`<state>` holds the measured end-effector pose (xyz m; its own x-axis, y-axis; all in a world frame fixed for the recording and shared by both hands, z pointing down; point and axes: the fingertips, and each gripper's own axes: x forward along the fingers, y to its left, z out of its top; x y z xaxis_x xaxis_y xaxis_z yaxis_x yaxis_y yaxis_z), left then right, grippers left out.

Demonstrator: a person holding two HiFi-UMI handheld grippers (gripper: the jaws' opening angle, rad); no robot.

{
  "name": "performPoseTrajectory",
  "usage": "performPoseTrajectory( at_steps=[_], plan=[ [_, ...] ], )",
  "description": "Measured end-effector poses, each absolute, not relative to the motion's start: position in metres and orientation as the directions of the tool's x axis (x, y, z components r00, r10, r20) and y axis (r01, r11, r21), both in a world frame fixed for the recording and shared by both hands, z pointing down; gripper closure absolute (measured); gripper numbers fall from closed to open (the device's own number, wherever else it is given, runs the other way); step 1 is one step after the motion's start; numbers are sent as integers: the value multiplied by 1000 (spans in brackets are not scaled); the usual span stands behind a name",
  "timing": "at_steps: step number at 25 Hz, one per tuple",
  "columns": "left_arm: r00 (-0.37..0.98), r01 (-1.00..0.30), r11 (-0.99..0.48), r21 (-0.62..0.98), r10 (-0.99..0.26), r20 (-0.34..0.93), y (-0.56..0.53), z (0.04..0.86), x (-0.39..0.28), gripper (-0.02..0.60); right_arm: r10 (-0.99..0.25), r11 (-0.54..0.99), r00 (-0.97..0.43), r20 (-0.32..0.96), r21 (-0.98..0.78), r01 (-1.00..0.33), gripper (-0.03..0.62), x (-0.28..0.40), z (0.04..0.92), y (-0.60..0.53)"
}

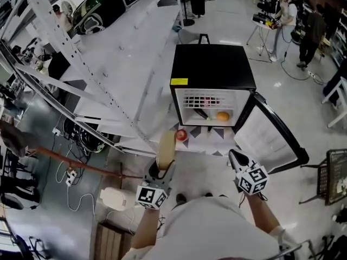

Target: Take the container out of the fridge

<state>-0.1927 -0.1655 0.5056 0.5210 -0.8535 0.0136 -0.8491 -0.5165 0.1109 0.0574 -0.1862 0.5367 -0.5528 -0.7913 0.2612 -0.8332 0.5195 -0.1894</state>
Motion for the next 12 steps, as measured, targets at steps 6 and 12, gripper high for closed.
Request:
performPoseTrajectory(
  at_steps=[6, 12],
  plan=[
    [519, -847, -515, 129, -855, -5, -168, 503, -207, 359, -807, 514, -539, 242, -164, -842, 588, 52, 528, -191],
    [524, -842, -521, 140, -851, -14, -170, 503, -210, 360, -812, 510, -535, 232, -162, -844, 588, 49, 521, -196]
  ],
)
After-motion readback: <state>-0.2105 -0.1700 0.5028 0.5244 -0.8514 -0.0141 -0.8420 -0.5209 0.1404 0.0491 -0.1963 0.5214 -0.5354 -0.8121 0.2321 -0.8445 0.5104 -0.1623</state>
